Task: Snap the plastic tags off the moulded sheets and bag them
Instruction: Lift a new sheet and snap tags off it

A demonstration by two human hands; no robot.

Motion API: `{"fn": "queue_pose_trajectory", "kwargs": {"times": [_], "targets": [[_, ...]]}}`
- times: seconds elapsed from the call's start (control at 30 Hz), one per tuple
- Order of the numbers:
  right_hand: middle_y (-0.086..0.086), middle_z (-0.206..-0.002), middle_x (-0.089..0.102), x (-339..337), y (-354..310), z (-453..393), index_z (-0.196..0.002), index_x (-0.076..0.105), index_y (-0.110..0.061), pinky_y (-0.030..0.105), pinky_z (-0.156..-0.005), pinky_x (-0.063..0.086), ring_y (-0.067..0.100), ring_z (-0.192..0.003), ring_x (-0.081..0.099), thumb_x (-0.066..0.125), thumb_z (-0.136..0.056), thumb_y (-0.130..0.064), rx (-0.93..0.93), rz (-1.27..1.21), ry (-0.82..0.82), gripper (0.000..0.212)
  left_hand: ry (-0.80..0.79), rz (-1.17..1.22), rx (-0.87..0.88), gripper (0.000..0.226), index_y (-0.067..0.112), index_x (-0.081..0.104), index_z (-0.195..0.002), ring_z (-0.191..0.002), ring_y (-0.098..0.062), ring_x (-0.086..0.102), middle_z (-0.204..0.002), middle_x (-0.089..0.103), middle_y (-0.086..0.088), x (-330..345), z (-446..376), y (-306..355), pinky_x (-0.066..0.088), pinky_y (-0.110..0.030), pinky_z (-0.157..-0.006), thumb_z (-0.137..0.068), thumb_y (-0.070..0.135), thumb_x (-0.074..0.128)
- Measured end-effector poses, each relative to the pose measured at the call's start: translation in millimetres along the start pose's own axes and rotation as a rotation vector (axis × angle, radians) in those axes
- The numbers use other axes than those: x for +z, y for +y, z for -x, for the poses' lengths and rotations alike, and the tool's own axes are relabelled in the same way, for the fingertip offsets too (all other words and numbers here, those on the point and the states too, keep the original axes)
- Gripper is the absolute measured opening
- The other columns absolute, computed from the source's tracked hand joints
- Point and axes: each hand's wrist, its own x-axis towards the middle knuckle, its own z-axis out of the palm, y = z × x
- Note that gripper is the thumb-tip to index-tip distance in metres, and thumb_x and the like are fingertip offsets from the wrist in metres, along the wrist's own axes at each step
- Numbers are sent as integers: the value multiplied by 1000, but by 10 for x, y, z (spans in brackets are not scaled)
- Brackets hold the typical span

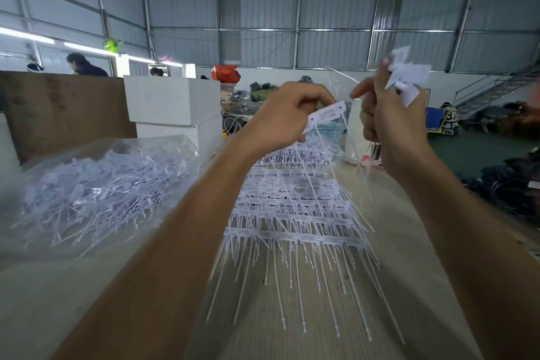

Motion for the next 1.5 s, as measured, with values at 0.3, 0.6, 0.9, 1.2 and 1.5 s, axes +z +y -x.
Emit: {"fn": "queue_pose_trajectory", "kwargs": {"times": [0.3,0.6,0.9,1.2,1.5], "targets": [[3,-74,64,-19,-56,82,-92,69,-19,17,-41,24,6,-42,27,67,-85,-59,69,13,-548,41,219,-221,103,24,14,59,-84,-61,-17,54,-69,60,1,28,0,-9,43,-35,-56,-91,-5,46],[-2,-65,66,-33,-131,121,-75,70,-26,17,-40,31,2,-45,42,72,-92,-22,-1,270,-703,18,251,-361,119,19,19,51,-113,-68,-32,63,-80,67,-8,33,42,19,53,-53,-60,-100,6,45],[7,-69,59,-26,10,22,-88,67,-20,17,-39,25,7,-42,29,62,-99,-15,75,-71,-496,13,292,-472,65,41,26,44,-68,-69,-31,58,-63,52,-1,-35,14,9,50,-45,-76,-107,36,40],[1,-60,63,32,14,51,-80,66,-6,18,-58,42,8,-53,55,62,-100,-23,-272,383,-389,26,226,182,-219,37,9,58,-75,-51,-13,47,-60,50,-3,-76,-24,48,38,-20,-56,-105,29,50],[19,-81,70,53,70,80,-97,71,-11,48,-63,54,40,-71,64,52,-88,4,-672,805,-159,26,25,548,-426,31,13,49,-80,-46,-14,29,-50,37,3,-75,-50,13,23,-29,-53,-106,28,44]]}}
